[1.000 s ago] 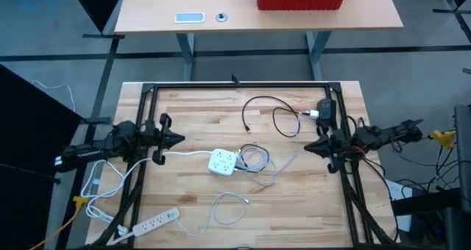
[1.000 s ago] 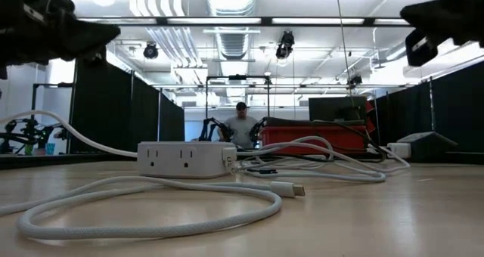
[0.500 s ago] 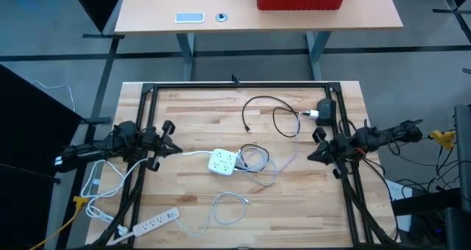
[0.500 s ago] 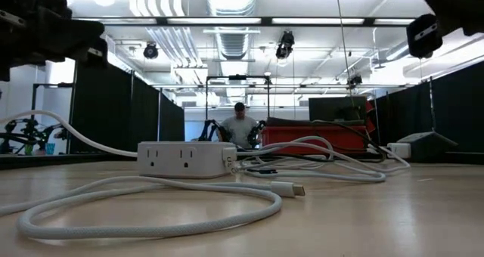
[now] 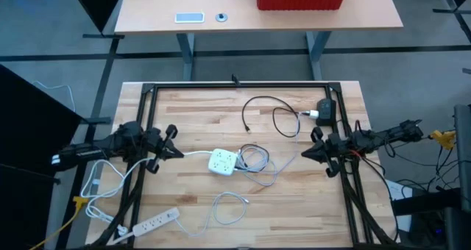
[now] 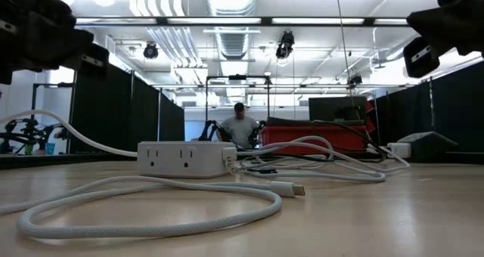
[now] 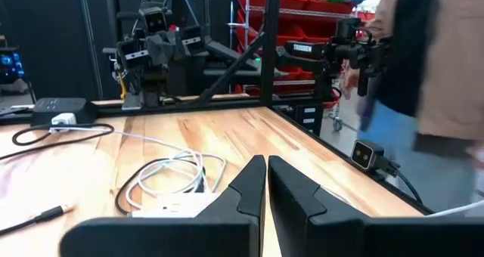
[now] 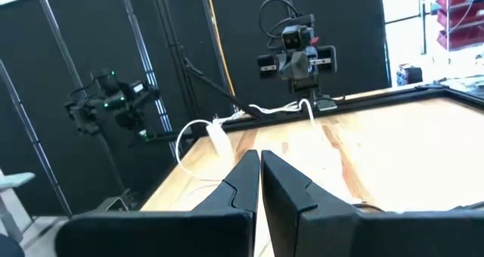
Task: Insert USB
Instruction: Return to Home Position
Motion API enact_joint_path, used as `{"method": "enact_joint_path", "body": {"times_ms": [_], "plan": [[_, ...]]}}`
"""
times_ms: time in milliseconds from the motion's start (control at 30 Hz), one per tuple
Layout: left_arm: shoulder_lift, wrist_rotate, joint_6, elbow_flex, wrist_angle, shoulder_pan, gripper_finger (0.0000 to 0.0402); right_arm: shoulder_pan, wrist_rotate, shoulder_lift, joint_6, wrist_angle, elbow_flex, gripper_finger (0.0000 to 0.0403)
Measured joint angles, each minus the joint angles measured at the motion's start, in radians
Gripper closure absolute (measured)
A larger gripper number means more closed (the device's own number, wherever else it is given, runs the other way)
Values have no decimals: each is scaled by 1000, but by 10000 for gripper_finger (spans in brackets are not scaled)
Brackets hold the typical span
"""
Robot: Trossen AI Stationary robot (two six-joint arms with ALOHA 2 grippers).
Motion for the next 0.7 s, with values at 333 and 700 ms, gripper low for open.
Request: {"method": "enact_joint_path", "body": {"times_ms": [333, 700], "plan": [[32, -2, 0, 0, 0, 0, 398, 0, 0, 9, 0, 2, 0, 403], [49, -2, 0, 0, 1, 0, 398, 0, -79, 13, -272, -95, 1, 403]]}}
